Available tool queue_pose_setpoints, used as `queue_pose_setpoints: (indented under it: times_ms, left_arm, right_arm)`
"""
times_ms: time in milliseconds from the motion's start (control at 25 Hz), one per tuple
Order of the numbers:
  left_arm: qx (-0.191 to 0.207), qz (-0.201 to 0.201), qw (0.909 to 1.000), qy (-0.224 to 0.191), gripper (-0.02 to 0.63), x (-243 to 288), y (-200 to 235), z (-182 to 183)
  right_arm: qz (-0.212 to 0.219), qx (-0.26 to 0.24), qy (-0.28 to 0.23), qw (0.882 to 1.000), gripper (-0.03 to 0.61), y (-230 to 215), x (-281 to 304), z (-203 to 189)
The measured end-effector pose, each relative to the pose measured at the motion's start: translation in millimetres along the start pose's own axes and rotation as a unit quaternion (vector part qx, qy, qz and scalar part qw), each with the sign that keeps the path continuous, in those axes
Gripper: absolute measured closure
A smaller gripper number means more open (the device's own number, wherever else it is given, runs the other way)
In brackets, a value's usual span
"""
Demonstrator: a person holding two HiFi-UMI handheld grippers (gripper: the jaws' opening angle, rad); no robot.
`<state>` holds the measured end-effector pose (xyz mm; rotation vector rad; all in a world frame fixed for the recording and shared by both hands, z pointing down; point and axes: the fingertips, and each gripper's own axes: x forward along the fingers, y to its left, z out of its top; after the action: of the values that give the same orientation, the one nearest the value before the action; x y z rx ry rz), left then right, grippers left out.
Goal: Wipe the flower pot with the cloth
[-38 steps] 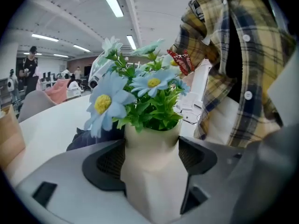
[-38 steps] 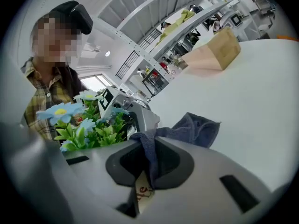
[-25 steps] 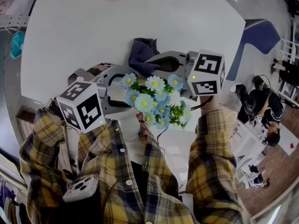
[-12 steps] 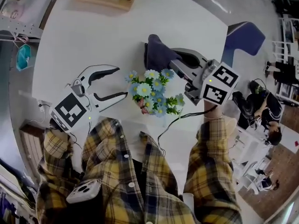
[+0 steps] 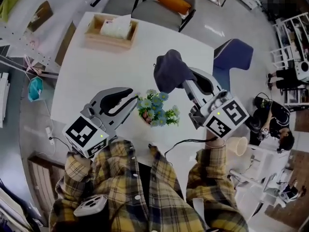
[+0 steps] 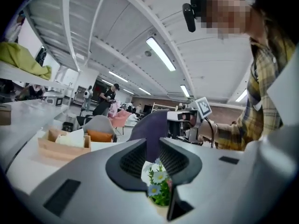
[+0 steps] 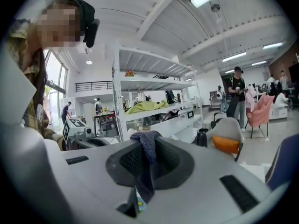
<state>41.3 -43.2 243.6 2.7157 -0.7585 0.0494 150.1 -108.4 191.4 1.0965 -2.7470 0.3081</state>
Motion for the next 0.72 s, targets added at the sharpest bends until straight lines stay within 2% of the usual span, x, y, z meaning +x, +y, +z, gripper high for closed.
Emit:
queue_pose_setpoints:
  times_ms: [160,320,440,720]
  left_arm:
    - [0.004,0.018,0.9996,-0.02,0.565,-8,-10,28]
    - [0.022,0.029,0.9986,-0.037,0.581,-13,-25,55]
    - [0.04,0.036,0.9976,-0.043,0.604,-15,-37,68]
    - [0.066,0.056,0.9955,-0.037,0.605,-20,-42,76]
  right_arm:
    - [-0.018,-0.02,-0.038,0.999,0.565,22,-20,37]
    - [-0.022,-0.031,-0.069,0.997,0.565,46,-39,61]
    - [-0.022,-0.026,-0.087,0.996,0.565,61,-51,67]
    - [-0.025,0.007,-0.108,0.994,0.565,74,-61,63]
